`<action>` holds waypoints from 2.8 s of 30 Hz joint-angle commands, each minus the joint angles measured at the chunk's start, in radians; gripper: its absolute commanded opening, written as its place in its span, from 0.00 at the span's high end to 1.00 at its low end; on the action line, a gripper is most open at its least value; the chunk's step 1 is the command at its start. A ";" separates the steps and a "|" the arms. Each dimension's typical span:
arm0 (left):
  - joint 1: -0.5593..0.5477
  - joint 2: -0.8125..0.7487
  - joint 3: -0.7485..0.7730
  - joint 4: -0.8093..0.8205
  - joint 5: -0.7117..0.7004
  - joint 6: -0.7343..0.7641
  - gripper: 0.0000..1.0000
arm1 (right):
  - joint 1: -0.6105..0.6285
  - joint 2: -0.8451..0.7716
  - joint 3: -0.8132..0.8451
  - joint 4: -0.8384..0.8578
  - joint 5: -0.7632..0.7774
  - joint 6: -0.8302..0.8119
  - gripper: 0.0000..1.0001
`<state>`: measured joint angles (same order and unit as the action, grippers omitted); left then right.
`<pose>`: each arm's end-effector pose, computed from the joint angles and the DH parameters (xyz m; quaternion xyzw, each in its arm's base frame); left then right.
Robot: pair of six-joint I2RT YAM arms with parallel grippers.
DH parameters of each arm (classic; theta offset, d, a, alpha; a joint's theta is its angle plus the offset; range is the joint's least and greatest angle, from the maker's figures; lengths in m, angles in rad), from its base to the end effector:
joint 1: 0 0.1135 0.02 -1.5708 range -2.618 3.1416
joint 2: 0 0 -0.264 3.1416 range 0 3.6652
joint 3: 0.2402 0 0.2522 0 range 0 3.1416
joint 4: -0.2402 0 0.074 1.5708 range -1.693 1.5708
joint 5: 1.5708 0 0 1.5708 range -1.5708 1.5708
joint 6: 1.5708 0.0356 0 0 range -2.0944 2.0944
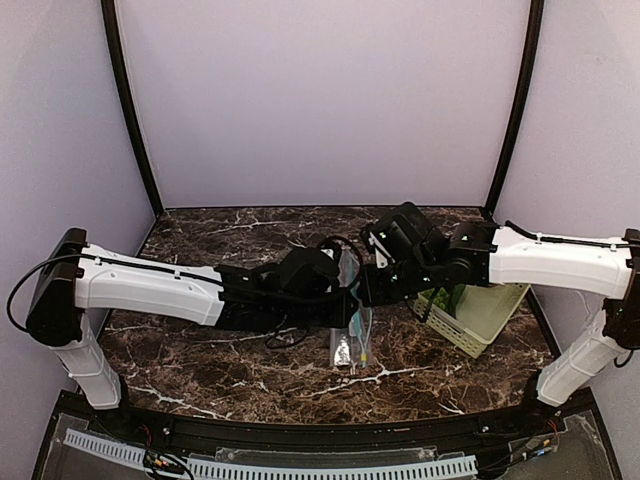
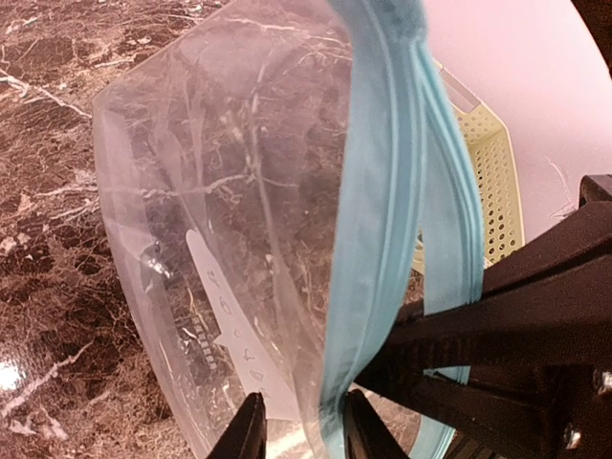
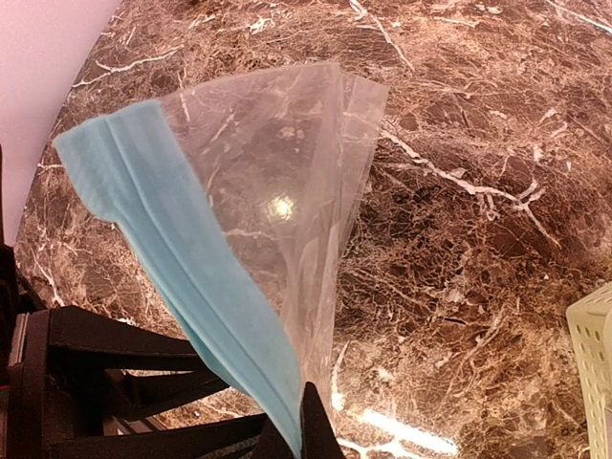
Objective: Place the food in the zip-top bag and seal the zipper
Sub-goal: Open the zipper food storage bag at the center of the board, then adjust the zipper on the food storage bag.
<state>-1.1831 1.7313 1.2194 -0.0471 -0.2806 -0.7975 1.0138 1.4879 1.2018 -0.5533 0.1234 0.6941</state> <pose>0.1592 -0.3637 0.2490 0.0995 0.8631 -0.3341 0.3654 0.1745 0.2719 0.2837 -0.1266 0.9237 0.2312 0.2779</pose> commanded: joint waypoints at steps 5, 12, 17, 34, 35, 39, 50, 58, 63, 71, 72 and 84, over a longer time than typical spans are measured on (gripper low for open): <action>0.016 0.022 0.023 0.013 -0.014 -0.017 0.71 | 0.015 -0.023 -0.014 0.024 -0.013 0.016 1.00; 0.025 0.023 0.017 0.021 -0.001 -0.018 0.88 | 0.017 -0.032 -0.025 0.026 -0.001 0.025 1.00; 0.025 -0.003 0.000 0.031 0.006 -0.001 0.99 | 0.017 -0.034 -0.034 0.015 0.022 0.030 1.00; 0.025 -0.158 -0.020 -0.114 -0.053 0.106 0.99 | -0.031 -0.054 -0.041 -0.076 0.139 0.110 1.00; 0.025 -0.158 -0.014 -0.120 -0.049 0.110 0.99 | -0.033 -0.053 -0.041 -0.080 0.148 0.113 1.00; 0.025 -0.164 -0.005 -0.159 -0.049 0.123 0.99 | -0.039 -0.049 -0.046 -0.113 0.191 0.132 1.00; 0.029 -0.118 0.022 -0.198 0.028 0.128 0.99 | -0.039 -0.140 -0.058 -0.032 0.010 -0.009 0.66; 0.036 -0.112 0.018 -0.177 0.052 0.115 0.99 | 0.001 -0.326 -0.148 0.064 -0.172 -0.012 0.50; 0.039 -0.108 0.008 -0.154 0.080 0.106 0.99 | 0.085 -0.358 -0.164 0.148 -0.166 0.014 0.45; 0.039 -0.138 -0.034 -0.096 0.116 0.096 0.99 | 0.092 -0.266 -0.170 0.237 -0.127 0.044 0.46; 0.039 -0.145 -0.041 -0.088 0.124 0.099 0.99 | 0.084 -0.254 -0.167 0.238 -0.129 0.045 0.48; 0.040 -0.198 -0.123 0.037 0.227 0.116 0.99 | -0.025 -0.216 -0.263 0.384 -0.279 0.036 0.62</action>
<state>-1.1477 1.5822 1.1240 -0.0696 -0.1059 -0.6918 1.0107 1.2617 0.9752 -0.2478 -0.0921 0.7387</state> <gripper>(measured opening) 0.009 0.388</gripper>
